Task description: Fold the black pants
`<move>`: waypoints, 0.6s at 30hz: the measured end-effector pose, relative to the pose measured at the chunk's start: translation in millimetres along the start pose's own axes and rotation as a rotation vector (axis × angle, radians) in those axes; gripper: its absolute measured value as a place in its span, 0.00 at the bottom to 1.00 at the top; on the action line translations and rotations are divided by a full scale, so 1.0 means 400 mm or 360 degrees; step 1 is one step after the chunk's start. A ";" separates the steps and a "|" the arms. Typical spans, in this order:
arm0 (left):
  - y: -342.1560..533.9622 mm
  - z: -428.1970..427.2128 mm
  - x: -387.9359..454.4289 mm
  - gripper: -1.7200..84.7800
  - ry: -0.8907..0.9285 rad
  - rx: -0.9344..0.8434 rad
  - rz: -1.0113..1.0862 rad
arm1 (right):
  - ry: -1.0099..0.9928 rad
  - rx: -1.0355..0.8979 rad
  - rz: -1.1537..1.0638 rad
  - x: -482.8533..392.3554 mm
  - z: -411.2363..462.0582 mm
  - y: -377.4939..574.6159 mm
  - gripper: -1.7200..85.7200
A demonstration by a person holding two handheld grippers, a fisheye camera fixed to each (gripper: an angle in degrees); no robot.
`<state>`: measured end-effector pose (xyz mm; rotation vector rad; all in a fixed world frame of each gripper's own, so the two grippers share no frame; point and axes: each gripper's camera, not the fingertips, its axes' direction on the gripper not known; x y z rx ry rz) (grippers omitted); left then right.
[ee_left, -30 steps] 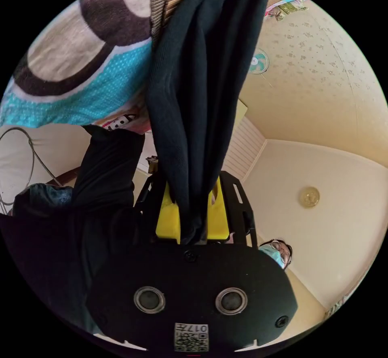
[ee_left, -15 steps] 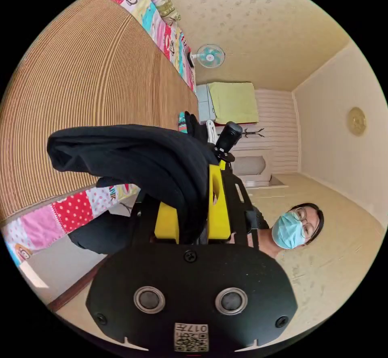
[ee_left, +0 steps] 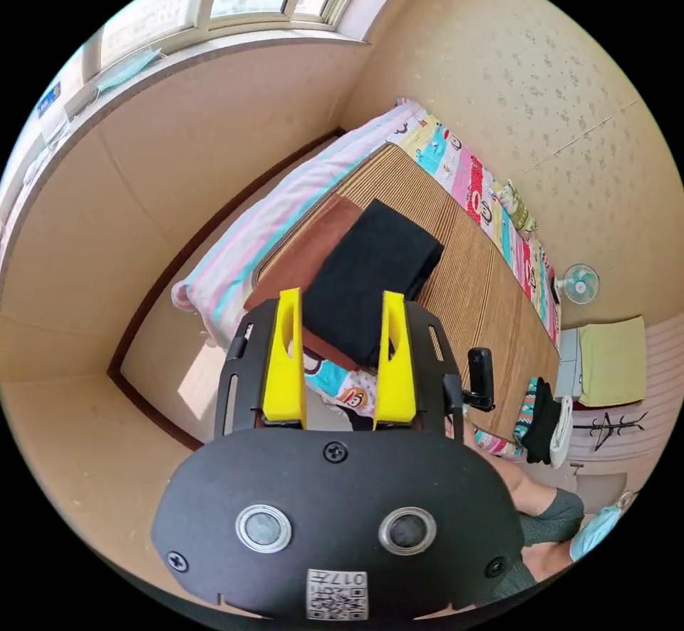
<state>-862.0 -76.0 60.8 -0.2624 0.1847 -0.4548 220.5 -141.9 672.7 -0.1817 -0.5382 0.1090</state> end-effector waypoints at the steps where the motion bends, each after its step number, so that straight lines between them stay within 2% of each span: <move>1: 0.099 0.062 -0.007 0.17 0.0022 0.0021 0.0054 | 0.0015 -0.0059 -0.0044 0.012 0.007 0.034 0.06; 3: 0.265 0.148 0.004 0.15 0.0083 0.0077 0.0102 | 0.0023 -0.0260 -0.0245 0.038 -0.012 0.194 0.04; 6: 0.529 0.251 0.047 0.14 0.0406 0.0212 0.0058 | -0.0073 -0.0404 -0.0393 0.047 -0.141 0.421 0.03; 8: 0.714 0.298 0.102 0.12 0.0691 0.0381 -0.0007 | 0.0019 -0.0344 -0.0388 0.044 -0.265 0.564 0.03; 10: 0.827 0.319 0.153 0.10 0.0790 0.0496 -0.0059 | 0.0239 -0.0197 -0.0323 0.033 -0.406 0.708 0.03; 13: 0.958 0.349 0.250 0.06 0.0822 0.0581 -0.0159 | 0.0725 0.0180 -0.0126 -0.026 -0.650 0.952 0.03; 15: 0.992 0.373 0.316 0.04 0.0849 0.0554 -0.0190 | 0.1213 0.0546 0.0013 -0.145 -0.823 1.155 0.04; 16: 0.998 0.387 0.366 0.03 0.0887 0.0523 -0.0164 | 0.1350 0.0664 0.0059 -0.182 -0.859 1.208 0.04; 18: 0.983 0.406 0.449 0.02 0.0968 0.0446 -0.0058 | 0.1863 0.1243 0.0340 -0.327 -0.972 1.427 0.05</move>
